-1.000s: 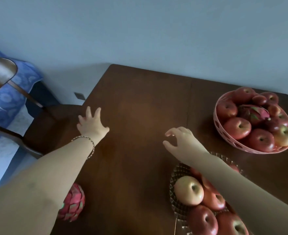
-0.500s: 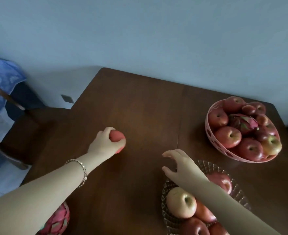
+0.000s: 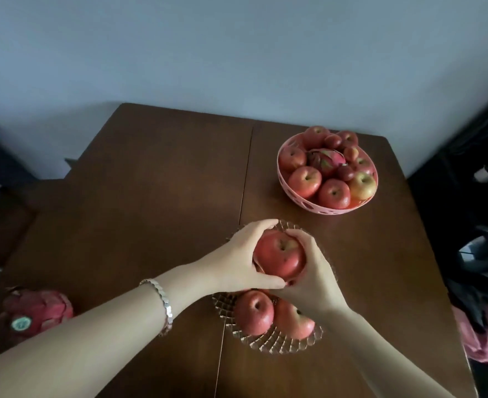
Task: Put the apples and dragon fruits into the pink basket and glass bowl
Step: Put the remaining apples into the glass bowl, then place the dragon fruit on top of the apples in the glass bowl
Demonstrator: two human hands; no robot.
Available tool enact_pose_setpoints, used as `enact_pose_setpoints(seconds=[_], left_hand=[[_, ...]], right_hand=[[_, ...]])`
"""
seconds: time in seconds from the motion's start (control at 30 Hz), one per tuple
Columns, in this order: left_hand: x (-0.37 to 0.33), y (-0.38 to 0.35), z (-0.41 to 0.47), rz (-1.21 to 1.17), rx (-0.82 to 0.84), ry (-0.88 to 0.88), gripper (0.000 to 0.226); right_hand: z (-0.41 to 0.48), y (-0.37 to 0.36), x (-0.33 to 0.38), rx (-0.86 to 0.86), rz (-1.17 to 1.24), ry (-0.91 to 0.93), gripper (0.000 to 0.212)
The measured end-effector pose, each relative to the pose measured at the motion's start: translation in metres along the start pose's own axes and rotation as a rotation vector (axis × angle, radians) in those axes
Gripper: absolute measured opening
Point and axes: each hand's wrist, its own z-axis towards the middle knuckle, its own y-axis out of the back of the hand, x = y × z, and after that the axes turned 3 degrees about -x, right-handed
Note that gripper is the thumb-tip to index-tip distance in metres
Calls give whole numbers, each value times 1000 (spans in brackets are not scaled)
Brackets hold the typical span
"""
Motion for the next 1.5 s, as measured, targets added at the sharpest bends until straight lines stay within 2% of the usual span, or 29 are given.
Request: enact_pose_setpoints(seconds=[0.07, 0.17, 0.33, 0.5, 0.63, 0.7, 0.87, 1.0, 1.13, 1.2, 1.27, 1.33, 1.43, 1.5], left_hand=[[11, -7, -6, 10, -13, 53, 98], [28, -14, -18, 34, -27, 144, 98], [36, -23, -32, 4, 13, 194, 73], [32, -32, -35, -38, -19, 170, 68], [31, -43, -37, 127, -130, 140, 75], [27, -50, -36, 183, -204, 128, 72], [20, -58, -32, 314, -278, 200, 66], [19, -58, -28, 166, -217, 292, 66], [17, -54, -30, 120, -178, 291, 68], [17, -49, -36, 85, -188, 266, 58], [19, -40, -41, -15, -268, 264, 38], [28, -30, -46, -69, -410, 276, 35], [60, -7, -51, 202, -578, 349, 49], [93, 13, -59, 450, -584, 546, 59]], right_hand=[[-10, -3, -7, -38, 0, -11, 83], [-21, -15, -14, 5, -22, -6, 84], [-37, -42, -25, 38, -20, -46, 87], [-43, -51, -30, 54, -24, -68, 89], [-43, -44, -32, 166, -86, -68, 89], [-42, -37, -32, 220, -9, -98, 85], [-39, -29, -34, 215, 17, -183, 84], [-36, -29, -30, 252, 12, -254, 86], [-35, -24, -20, 261, -52, -246, 105], [-35, -19, -12, 240, -128, -214, 106], [-32, -15, 0, 157, -225, -121, 96], [-21, -14, 17, 66, -250, 7, 73], [5, -22, 44, 106, -233, 124, 43], [20, -33, 60, 229, -232, 165, 33]])
